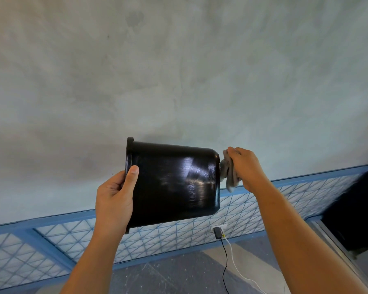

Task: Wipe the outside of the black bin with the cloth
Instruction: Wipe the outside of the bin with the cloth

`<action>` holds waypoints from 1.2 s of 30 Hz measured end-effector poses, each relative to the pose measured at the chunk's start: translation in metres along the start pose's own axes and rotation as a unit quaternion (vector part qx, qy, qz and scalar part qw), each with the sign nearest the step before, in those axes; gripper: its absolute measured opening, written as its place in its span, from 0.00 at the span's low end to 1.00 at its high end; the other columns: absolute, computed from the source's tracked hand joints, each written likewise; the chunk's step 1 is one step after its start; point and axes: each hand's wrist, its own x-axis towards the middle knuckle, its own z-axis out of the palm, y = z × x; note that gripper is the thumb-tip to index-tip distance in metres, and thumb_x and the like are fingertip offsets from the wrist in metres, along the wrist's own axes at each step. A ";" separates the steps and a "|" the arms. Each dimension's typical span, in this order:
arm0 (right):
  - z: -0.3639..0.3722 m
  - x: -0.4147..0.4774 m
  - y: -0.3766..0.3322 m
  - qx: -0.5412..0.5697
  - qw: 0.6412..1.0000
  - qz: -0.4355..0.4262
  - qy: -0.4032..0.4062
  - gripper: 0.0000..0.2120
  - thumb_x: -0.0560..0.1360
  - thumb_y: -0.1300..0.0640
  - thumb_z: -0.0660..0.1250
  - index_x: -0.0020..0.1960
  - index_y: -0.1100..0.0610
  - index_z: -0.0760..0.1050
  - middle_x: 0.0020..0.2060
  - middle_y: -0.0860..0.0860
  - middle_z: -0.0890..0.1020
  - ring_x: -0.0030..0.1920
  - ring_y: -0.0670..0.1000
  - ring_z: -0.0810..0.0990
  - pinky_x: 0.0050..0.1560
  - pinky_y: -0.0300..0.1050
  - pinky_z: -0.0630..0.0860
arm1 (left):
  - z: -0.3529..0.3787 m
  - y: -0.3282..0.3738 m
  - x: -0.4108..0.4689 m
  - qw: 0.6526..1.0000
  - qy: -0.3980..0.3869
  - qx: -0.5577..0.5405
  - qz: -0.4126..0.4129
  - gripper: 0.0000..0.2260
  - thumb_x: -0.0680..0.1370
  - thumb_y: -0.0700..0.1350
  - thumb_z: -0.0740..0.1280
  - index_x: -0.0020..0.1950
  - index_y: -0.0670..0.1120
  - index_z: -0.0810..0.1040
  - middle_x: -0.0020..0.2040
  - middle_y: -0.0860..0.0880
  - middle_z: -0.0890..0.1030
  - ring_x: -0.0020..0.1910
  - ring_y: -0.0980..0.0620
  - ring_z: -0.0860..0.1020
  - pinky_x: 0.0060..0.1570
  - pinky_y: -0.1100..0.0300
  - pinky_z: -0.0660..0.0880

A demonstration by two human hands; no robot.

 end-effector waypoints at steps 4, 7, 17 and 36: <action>-0.002 -0.006 -0.001 0.022 1.000 0.001 -0.007 0.16 0.77 0.49 0.68 0.39 0.63 0.76 0.34 0.56 0.79 0.36 0.54 0.76 0.40 0.49 0.73 | 0.001 0.003 -0.002 1.000 0.000 -0.013 0.004 0.16 0.82 0.59 0.66 0.44 0.52 0.85 0.40 0.49 0.84 0.47 0.43 0.83 0.48 0.46 0.82; -0.005 -0.015 -0.009 0.020 0.998 -0.020 -0.063 0.16 0.80 0.46 0.68 0.48 0.58 0.81 0.42 0.55 0.85 0.43 0.53 0.83 0.45 0.47 0.78 | 0.002 0.003 -0.006 1.000 -0.006 -0.016 0.015 0.14 0.83 0.58 0.65 0.44 0.55 0.86 0.40 0.50 0.84 0.47 0.45 0.83 0.47 0.48 0.83; -0.024 -0.020 -0.013 0.061 0.984 0.044 -0.163 0.24 0.81 0.40 0.67 0.54 0.63 0.84 0.46 0.61 0.87 0.48 0.61 0.87 0.49 0.53 0.82 | 0.003 0.008 -0.019 0.994 -0.097 0.029 0.028 0.15 0.80 0.62 0.58 0.54 0.64 0.83 0.49 0.63 0.86 0.50 0.63 0.83 0.50 0.58 0.76; -0.094 -0.006 0.047 0.051 0.967 0.111 -0.223 0.21 0.76 0.44 0.73 0.50 0.63 0.85 0.42 0.59 0.88 0.42 0.58 0.86 0.56 0.57 0.82 | 0.089 0.023 -0.041 0.977 -0.097 0.169 -0.086 0.20 0.86 0.61 0.54 0.48 0.49 0.77 0.39 0.49 0.79 0.43 0.47 0.77 0.52 0.50 0.72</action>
